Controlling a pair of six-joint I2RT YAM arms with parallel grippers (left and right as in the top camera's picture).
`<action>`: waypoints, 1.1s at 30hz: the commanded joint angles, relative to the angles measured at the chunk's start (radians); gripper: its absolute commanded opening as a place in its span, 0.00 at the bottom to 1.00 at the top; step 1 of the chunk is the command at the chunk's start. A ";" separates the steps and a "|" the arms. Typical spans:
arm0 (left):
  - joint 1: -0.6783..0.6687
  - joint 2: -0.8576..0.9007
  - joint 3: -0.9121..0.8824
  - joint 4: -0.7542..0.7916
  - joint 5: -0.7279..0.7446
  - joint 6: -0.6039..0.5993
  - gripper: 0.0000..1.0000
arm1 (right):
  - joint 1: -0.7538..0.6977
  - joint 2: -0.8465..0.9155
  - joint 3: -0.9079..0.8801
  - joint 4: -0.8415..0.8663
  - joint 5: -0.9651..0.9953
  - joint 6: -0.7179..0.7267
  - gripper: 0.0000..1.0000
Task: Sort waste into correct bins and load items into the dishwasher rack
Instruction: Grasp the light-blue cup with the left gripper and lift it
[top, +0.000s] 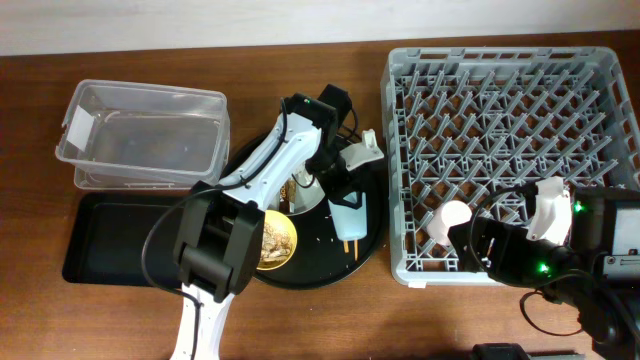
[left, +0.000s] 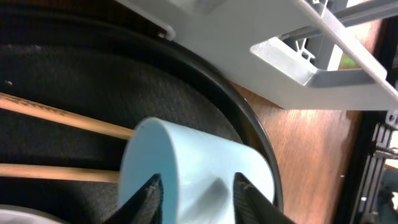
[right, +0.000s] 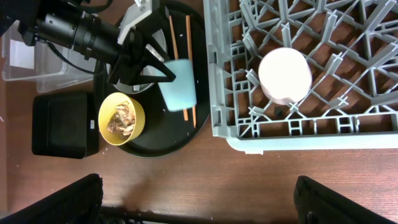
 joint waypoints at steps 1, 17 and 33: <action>-0.005 0.007 0.006 -0.033 0.022 0.015 0.23 | -0.005 -0.001 0.002 0.000 -0.004 0.001 0.98; 0.058 -0.009 0.200 -0.309 0.023 -0.165 0.54 | -0.005 -0.001 0.002 -0.021 -0.005 0.001 0.98; 0.026 -0.005 -0.145 -0.267 0.213 0.041 0.00 | -0.005 -0.001 0.002 -0.022 -0.005 0.002 0.99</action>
